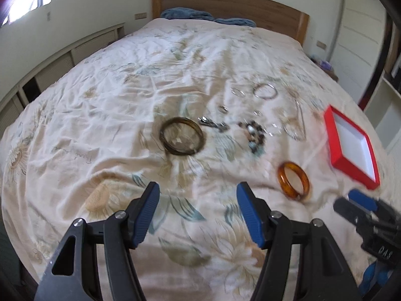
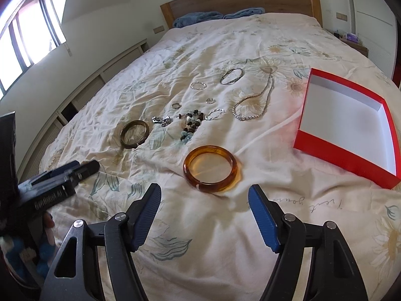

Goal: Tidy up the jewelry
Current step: 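Grasp the dark brown bangle with the left tool while the right tool grasps the amber bangle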

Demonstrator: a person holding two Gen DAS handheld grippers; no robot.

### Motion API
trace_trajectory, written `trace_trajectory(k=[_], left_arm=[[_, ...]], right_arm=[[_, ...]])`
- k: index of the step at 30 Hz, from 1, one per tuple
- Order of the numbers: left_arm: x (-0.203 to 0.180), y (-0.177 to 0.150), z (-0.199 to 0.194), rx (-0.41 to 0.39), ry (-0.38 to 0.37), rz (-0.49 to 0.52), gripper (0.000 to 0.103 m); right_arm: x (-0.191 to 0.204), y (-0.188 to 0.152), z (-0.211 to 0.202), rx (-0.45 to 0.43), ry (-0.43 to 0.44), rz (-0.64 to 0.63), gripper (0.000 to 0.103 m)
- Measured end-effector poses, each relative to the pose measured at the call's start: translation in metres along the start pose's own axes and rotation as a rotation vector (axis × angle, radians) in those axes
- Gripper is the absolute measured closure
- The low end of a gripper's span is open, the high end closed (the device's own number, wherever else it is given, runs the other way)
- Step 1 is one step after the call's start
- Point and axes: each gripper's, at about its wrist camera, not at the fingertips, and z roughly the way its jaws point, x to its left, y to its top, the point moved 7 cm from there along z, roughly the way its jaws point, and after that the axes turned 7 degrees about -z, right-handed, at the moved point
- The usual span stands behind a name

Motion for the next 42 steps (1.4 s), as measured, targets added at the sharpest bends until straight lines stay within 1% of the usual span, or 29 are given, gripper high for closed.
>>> trace_trajectory(k=[3,5,8,12,15,19,21,24,27,29,31,35,38,40,41,42], left_arm=[[0.02,0.018,0.012,-0.012,0.014,-0.069,0.041],[0.031,0.027,0.022,-0.014,0.031,-0.098,0.041],[0.042,0.037,0.043,0.012,0.046,-0.134,0.041],[0.045,0.044,0.075,0.052,0.072,-0.142,0.041],[0.048,0.047,0.095,0.08,0.093,-0.159,0.042],[0.053,0.049,0.117,0.106,0.123,-0.174,0.042],[0.057,0.049,0.127,0.121,0.14,-0.184,0.042],[0.062,0.043,0.142,0.153,0.179,-0.179,0.045],[0.06,0.038,0.152,0.17,0.224,-0.138,0.045],[0.061,0.036,0.156,0.175,0.233,-0.132,0.045],[0.062,0.035,0.158,0.171,0.231,-0.132,0.046],[0.057,0.032,0.159,0.139,0.252,-0.085,0.047],[0.055,0.033,0.159,0.131,0.248,-0.077,0.051],[0.056,0.034,0.157,0.13,0.237,-0.085,0.057],[0.057,0.035,0.156,0.128,0.232,-0.096,0.064],[0.059,0.035,0.154,0.126,0.229,-0.105,0.073]], right_arm=[[-0.005,0.004,0.008,0.008,0.004,-0.008,0.031],[-0.008,0.007,0.015,0.012,0.009,-0.017,0.031],[-0.013,0.014,0.027,0.02,0.018,-0.027,0.031],[-0.021,0.022,0.045,0.039,0.037,-0.028,0.037],[-0.026,0.026,0.058,0.055,0.052,-0.03,0.039],[-0.031,0.028,0.075,0.086,0.074,-0.035,0.05],[-0.033,0.027,0.083,0.098,0.082,-0.036,0.052],[-0.034,0.029,0.092,0.114,0.092,-0.049,0.055],[-0.033,0.029,0.103,0.136,0.099,-0.073,0.057],[-0.033,0.029,0.112,0.156,0.105,-0.091,0.059],[-0.032,0.027,0.121,0.181,0.097,-0.112,0.063],[-0.032,0.022,0.138,0.23,0.074,-0.144,0.065],[-0.029,0.021,0.146,0.246,0.05,-0.18,0.066],[-0.027,0.021,0.149,0.241,0.025,-0.209,0.073],[-0.027,0.02,0.147,0.238,0.017,-0.213,0.076],[-0.028,0.02,0.147,0.232,0.006,-0.214,0.083]])
